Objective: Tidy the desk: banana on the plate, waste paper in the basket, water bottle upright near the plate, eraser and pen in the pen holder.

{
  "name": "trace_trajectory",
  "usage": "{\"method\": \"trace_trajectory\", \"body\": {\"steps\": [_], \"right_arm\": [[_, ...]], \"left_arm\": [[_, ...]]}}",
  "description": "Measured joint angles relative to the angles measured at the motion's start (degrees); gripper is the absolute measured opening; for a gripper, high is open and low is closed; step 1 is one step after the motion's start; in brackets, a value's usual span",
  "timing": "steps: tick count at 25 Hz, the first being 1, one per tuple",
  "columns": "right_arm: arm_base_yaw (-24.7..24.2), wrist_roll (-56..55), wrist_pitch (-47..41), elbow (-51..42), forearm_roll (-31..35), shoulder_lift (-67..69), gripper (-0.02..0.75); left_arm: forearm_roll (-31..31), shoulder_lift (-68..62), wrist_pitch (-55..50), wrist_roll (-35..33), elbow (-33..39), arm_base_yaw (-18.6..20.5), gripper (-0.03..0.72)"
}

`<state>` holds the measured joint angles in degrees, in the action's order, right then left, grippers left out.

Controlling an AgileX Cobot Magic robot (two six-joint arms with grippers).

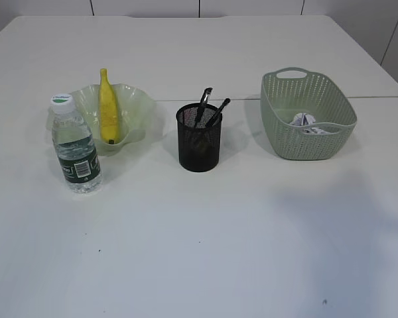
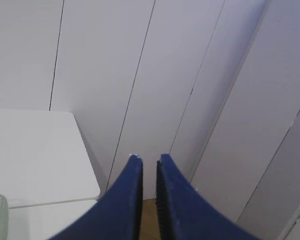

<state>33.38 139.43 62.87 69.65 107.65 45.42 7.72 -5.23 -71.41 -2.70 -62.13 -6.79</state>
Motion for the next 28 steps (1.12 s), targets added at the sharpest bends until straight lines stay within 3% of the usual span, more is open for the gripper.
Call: {"method": "trace_trajectory", "body": {"steps": [5,28], "right_arm": [[0.0,-4.3,-0.1,-5.1,0.0,-3.8,0.073],[0.0,-7.0,3.0,-24.2,0.0,-25.4,0.073]], "left_arm": [[-2.9,4.7,1.2,2.7,8.1,0.0,-0.024],[-7.0,4.7,8.2,3.4,29.9,0.0,-0.024]]}}
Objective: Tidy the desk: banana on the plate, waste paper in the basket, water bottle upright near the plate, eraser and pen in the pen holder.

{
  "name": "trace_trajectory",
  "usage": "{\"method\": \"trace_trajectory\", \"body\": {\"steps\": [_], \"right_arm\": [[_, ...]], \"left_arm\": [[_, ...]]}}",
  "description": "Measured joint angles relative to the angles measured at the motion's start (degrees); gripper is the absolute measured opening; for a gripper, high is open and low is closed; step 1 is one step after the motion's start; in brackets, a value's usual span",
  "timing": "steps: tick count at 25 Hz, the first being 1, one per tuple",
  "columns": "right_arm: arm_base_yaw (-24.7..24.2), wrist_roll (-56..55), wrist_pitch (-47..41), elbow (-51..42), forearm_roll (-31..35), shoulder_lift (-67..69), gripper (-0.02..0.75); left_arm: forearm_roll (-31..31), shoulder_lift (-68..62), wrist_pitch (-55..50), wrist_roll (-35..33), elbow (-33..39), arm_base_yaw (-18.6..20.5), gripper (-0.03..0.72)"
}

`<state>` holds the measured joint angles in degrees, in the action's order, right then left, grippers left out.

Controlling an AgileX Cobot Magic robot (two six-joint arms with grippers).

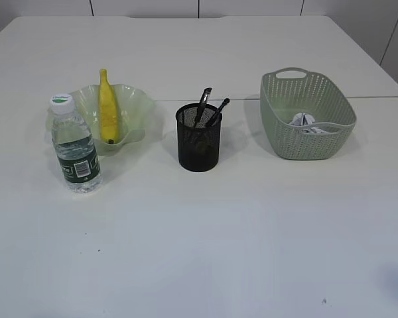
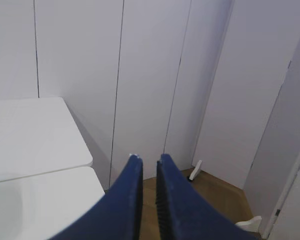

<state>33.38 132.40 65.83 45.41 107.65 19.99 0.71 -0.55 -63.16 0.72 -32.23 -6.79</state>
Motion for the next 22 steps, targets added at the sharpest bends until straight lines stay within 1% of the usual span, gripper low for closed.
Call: {"method": "trace_trajectory", "body": {"steps": [7,15,22], "right_arm": [[0.0,-0.1,3.7,-2.9,0.0,-3.1,0.073],[0.0,-1.4,5.5,-3.0,0.0,-8.4,0.073],[0.0,7.4,6.6,-3.0,0.0,-14.7,0.073]], "left_arm": [[-0.2,0.0,0.1,0.0,2.9,0.0,-0.024],[-0.7,0.0,0.1,0.0,2.9,0.0,-0.024],[-0.7,0.0,0.1,0.0,2.9,0.0,-0.024]]}}
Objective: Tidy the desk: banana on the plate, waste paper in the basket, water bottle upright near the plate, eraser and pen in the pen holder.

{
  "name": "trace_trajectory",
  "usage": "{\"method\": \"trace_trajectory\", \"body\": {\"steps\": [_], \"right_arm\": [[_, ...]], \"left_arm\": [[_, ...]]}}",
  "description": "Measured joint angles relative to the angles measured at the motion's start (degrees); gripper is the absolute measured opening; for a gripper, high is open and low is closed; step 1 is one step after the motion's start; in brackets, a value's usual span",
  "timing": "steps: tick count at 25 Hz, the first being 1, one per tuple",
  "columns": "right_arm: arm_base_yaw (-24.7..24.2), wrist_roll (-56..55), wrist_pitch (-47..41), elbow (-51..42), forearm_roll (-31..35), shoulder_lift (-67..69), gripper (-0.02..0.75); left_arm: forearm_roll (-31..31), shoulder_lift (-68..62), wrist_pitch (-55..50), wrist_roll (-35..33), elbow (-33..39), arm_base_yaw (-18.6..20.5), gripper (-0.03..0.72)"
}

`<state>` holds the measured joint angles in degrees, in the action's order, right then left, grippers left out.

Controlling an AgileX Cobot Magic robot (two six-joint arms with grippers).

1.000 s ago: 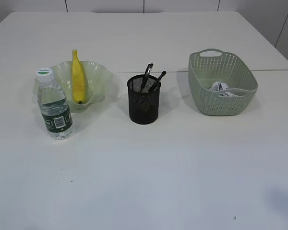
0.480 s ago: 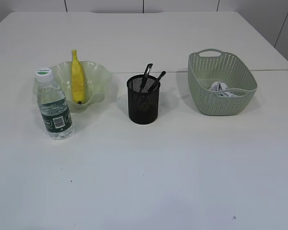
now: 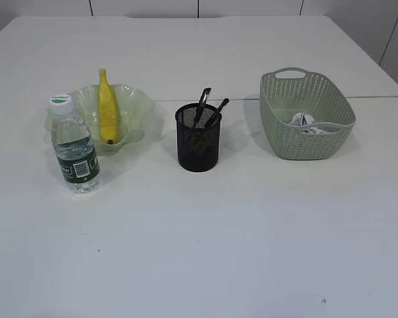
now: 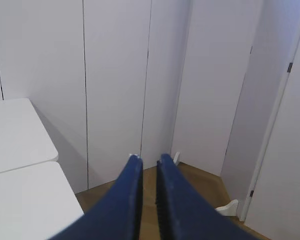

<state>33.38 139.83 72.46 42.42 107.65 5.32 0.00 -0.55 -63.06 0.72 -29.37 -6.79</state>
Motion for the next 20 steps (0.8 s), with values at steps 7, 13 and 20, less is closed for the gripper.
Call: {"method": "trace_trajectory", "body": {"steps": [7,13,20], "right_arm": [[0.0,5.5,0.1,0.0,0.0,-4.6,0.073],[0.0,6.5,0.5,0.0,0.0,-6.6,0.073],[0.0,8.2,0.5,-0.4,0.0,-6.8,0.073]], "left_arm": [[0.0,0.0,0.0,0.0,0.0,0.0,-0.024],[-0.3,0.0,0.0,0.0,0.0,0.0,-0.024],[-0.5,0.0,0.0,0.0,0.0,0.0,-0.024]]}}
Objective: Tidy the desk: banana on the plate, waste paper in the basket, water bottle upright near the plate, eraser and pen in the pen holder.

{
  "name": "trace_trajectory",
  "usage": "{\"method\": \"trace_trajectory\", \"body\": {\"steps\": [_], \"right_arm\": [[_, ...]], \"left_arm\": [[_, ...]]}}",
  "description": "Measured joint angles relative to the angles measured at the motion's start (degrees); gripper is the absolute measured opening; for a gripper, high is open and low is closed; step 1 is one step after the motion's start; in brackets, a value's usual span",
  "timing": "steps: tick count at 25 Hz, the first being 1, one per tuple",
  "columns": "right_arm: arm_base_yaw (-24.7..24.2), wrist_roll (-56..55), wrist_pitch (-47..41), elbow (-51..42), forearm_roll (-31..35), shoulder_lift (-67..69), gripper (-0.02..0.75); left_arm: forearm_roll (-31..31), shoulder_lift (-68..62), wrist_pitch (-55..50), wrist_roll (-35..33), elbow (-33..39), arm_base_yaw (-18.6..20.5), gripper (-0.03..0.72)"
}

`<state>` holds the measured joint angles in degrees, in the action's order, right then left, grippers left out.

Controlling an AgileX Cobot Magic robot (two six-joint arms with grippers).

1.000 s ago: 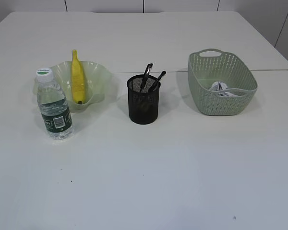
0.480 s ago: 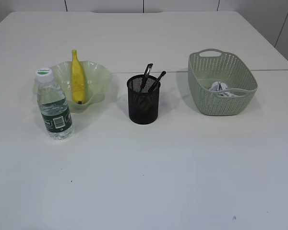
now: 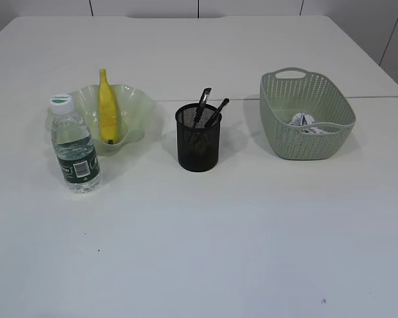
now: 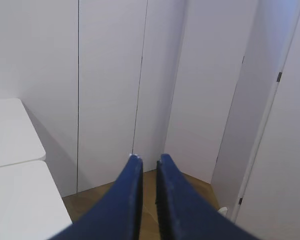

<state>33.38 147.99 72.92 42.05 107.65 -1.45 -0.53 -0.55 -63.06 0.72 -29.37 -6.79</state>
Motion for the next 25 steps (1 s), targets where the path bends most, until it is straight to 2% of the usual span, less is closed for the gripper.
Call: {"method": "trace_trajectory", "body": {"steps": [25], "right_arm": [[0.0,-2.2,0.0,-12.4,0.0,0.0,0.073]], "left_arm": [[0.0,0.0,0.0,0.1,0.0,0.0,-0.024]]}}
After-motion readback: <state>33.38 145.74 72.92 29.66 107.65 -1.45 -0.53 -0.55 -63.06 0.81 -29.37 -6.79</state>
